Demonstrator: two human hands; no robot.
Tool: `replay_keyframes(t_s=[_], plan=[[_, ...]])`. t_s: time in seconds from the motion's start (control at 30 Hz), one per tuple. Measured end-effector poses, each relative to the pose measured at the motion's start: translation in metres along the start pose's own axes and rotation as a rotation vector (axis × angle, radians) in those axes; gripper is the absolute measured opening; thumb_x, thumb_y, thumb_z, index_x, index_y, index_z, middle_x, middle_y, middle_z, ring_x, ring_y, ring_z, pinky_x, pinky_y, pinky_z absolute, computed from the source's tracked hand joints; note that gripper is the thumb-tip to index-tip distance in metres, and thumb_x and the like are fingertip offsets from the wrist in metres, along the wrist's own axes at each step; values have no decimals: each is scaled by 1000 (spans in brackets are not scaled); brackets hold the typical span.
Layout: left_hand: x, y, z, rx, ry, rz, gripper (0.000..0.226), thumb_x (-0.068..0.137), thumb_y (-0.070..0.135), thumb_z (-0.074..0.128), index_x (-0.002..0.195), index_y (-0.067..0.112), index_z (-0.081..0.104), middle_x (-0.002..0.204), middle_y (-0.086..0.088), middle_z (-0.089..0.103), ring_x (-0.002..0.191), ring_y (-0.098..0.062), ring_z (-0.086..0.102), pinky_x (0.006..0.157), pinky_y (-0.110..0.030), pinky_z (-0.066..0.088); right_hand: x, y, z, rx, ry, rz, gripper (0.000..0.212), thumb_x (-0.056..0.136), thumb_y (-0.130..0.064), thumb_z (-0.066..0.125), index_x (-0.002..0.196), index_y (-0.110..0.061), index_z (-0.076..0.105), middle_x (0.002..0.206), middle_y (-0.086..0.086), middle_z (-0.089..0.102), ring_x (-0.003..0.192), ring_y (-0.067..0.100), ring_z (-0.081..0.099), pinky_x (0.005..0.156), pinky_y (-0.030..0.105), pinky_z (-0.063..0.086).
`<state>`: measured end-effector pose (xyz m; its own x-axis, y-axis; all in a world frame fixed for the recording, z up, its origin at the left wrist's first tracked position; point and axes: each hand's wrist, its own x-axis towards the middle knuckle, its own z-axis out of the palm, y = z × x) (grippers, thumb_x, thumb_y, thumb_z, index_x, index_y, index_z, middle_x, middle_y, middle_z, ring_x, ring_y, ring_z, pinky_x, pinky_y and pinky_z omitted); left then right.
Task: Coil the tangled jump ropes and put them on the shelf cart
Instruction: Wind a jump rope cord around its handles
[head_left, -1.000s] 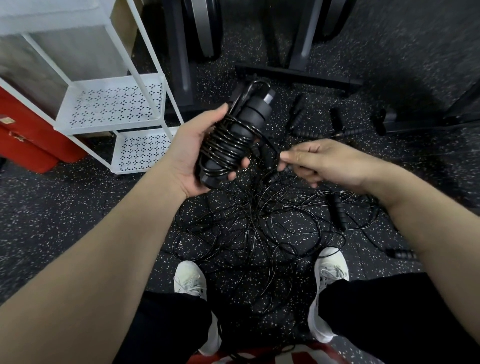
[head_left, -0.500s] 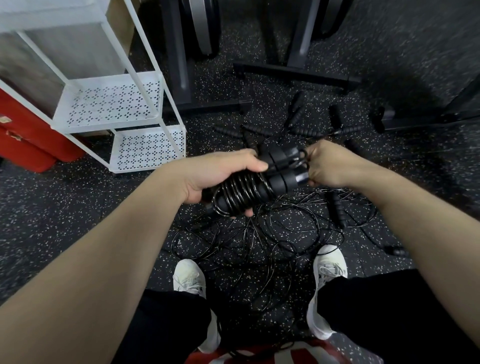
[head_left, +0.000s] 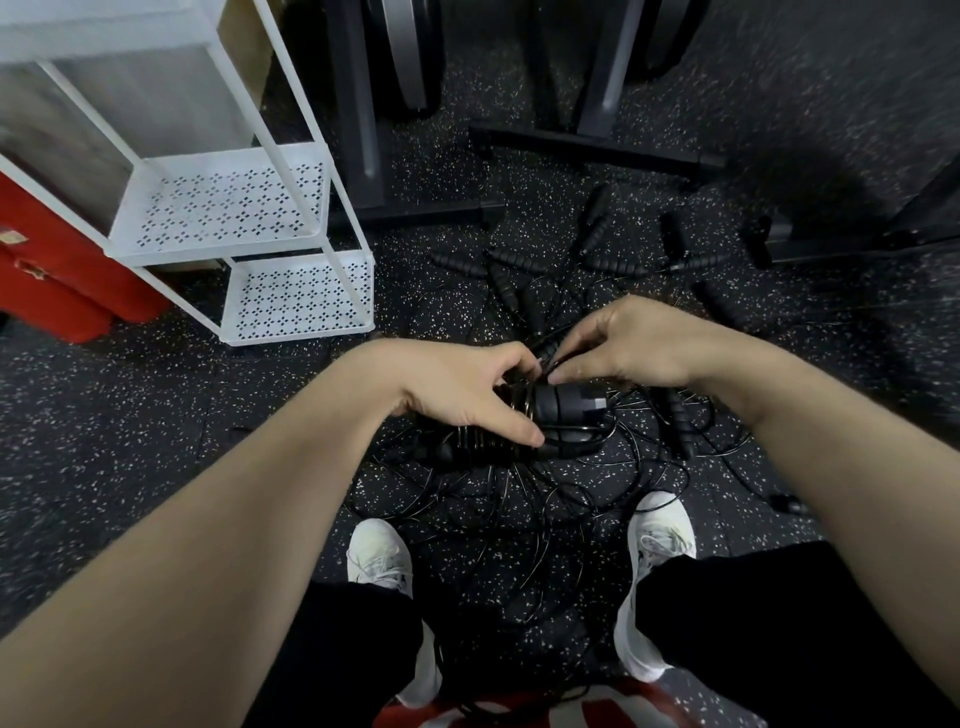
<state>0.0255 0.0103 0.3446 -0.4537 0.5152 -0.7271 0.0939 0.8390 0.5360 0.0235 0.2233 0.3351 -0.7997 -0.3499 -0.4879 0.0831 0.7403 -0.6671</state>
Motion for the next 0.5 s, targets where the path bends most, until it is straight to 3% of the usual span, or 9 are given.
replay_keyframes(t_s=[0.07, 0.17, 0.3, 0.43, 0.5], plan=[[2, -1, 1, 43, 7, -4, 68, 88, 53, 74, 142, 34, 37, 128, 5, 62, 116, -17, 63, 101, -40, 51, 1, -1, 1, 5, -23, -14, 7, 81, -43, 82, 85, -37, 80, 102, 7, 77, 105, 32, 68, 99, 42, 53], [5, -4, 2, 55, 34, 9, 57, 86, 52, 76, 129, 30, 46, 111, 7, 66, 96, -15, 64, 86, -35, 54, 0, -3, 3, 6, -11, -57, 7, 83, -37, 81, 90, -36, 80, 95, -13, 77, 96, 7, 69, 89, 18, 48], [10, -7, 3, 52, 136, 19, 46, 85, 48, 78, 119, 28, 53, 108, 7, 68, 96, -15, 66, 88, -38, 56, 2, -5, 10, 33, 106, -125, 5, 85, -30, 81, 90, -31, 81, 87, -15, 77, 84, 4, 70, 83, 20, 52], [15, -6, 6, 0, 286, 34, 39, 84, 42, 81, 94, 31, 45, 93, 6, 65, 75, -12, 59, 58, -27, 44, 3, -6, 9, 64, 193, -158, 5, 89, -27, 77, 89, -32, 80, 88, -17, 76, 84, 2, 69, 78, 13, 51], [17, -6, 7, -13, 318, 42, 44, 83, 40, 82, 93, 30, 40, 92, 4, 65, 73, -14, 58, 58, -30, 45, 2, -7, 11, 32, 207, -170, 6, 90, -29, 75, 90, -34, 78, 90, -17, 76, 85, 6, 70, 82, 21, 54]])
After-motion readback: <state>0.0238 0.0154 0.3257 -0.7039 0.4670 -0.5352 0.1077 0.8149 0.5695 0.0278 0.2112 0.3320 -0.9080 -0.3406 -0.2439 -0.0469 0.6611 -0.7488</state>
